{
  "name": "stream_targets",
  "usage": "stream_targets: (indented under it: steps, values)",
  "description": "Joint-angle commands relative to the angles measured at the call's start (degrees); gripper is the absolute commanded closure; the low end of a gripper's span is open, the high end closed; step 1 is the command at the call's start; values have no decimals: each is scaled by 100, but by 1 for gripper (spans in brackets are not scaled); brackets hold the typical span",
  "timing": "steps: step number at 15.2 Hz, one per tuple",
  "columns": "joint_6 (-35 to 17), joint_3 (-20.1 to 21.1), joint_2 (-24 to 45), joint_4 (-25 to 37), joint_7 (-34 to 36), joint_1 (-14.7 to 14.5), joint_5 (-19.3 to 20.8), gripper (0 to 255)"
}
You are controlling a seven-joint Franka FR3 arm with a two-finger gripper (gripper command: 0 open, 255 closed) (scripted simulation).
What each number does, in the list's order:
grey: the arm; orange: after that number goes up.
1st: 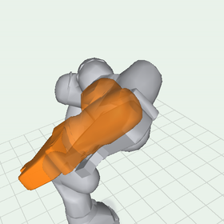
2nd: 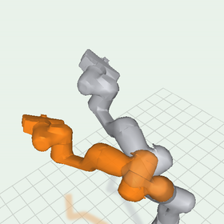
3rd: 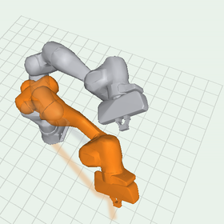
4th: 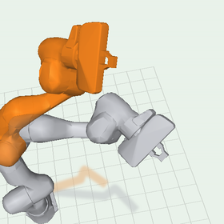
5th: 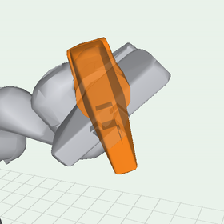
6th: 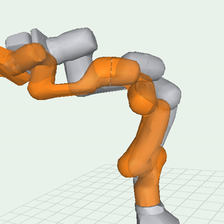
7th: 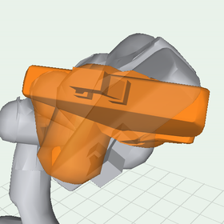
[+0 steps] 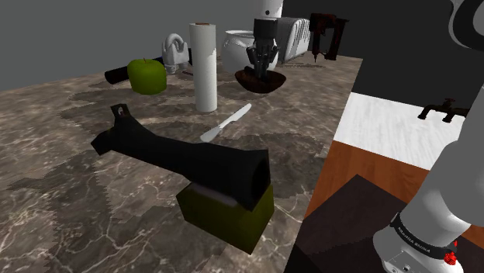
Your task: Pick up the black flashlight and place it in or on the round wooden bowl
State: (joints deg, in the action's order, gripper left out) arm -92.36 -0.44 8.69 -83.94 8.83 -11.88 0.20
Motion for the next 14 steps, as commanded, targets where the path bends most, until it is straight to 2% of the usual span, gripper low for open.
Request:
stream_targets:
  steps: [1, 2, 7, 11, 14]
  values:
    - [-2, 0, 0, -1, 0, 0, 0, 255]
    - [-3, 0, -1, -1, 0, 0, 0, 0]
    - [-3, 0, -1, -2, 0, 0, 0, 0]
    - [846, 0, 270, 1118, -2, 0, -2, 0]
    - [846, 0, 270, 1118, -2, 0, -2, 0]
